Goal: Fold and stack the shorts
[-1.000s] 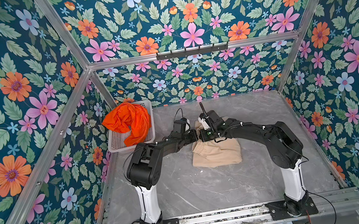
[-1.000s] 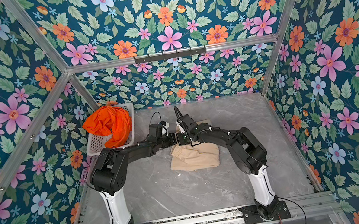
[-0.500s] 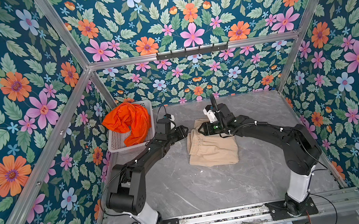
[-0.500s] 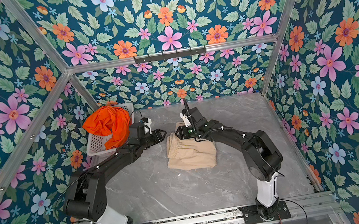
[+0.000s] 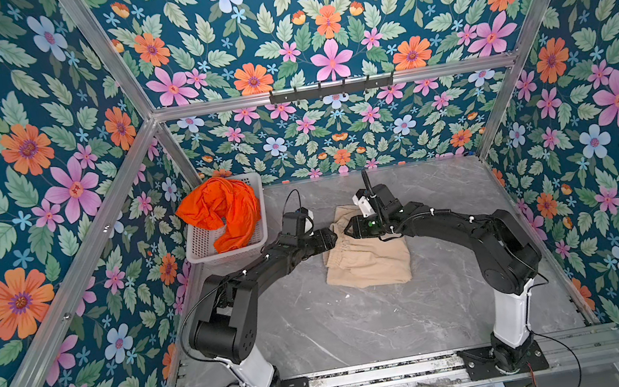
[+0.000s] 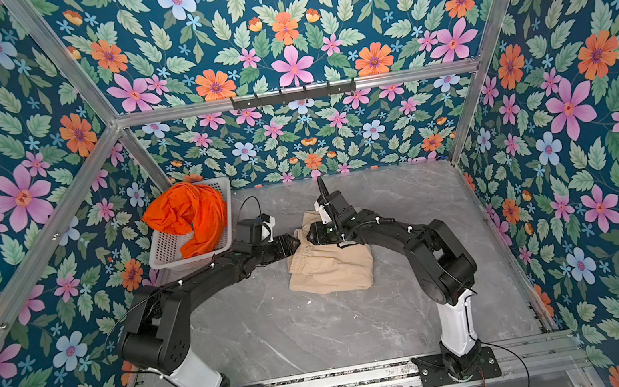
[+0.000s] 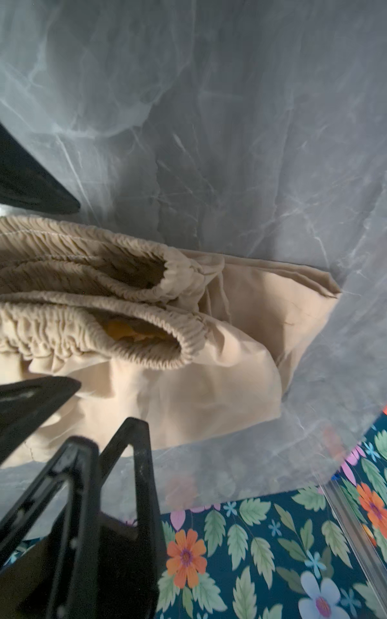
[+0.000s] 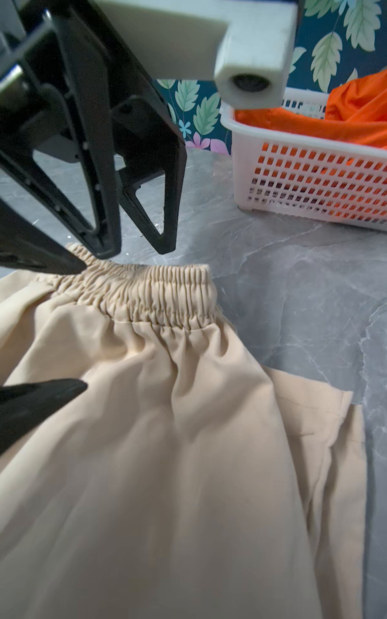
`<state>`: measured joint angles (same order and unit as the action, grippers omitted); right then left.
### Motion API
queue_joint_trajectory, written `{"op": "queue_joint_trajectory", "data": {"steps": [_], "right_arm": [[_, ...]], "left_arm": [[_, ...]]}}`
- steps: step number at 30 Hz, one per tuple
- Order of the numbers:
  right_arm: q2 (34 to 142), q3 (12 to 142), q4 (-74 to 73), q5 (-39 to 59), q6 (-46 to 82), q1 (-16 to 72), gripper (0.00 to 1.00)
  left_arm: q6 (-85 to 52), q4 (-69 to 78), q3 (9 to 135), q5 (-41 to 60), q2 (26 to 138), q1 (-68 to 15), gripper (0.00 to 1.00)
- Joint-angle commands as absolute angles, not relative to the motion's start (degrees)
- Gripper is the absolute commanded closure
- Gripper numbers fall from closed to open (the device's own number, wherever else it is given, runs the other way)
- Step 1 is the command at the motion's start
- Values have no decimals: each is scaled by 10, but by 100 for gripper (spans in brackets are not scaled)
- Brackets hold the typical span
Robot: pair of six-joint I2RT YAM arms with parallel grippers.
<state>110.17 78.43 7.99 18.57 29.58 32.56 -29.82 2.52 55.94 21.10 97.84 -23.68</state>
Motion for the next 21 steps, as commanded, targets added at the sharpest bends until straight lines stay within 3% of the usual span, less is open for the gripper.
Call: {"op": "queue_joint_trajectory", "data": {"steps": [1, 7, 12, 15, 17, 19, 21], "right_arm": [[1110, 792, 89, 176, 303, 326, 49], [1132, 801, 112, 165, 310, 323, 49], [1151, 802, 112, 166, 321, 319, 49], [1165, 807, 106, 177, 327, 318, 50], [1169, 809, 102, 179, 330, 318, 50], [1162, 805, 102, 175, 329, 318, 50], [1150, 801, 105, 171, 326, 313, 49]], "left_arm": [[-284, 8, 571, 193, 1001, -239, 19], [-287, 28, 589, 213, 1043, -240, 18], [-292, 48, 592, 231, 1056, -242, 26], [-295, 63, 592, 247, 1055, -244, 46], [-296, 74, 591, 256, 1045, -248, 68], [-292, 77, 593, 260, 1028, -254, 79], [-286, 77, 598, 262, 1008, -258, 84]]}}
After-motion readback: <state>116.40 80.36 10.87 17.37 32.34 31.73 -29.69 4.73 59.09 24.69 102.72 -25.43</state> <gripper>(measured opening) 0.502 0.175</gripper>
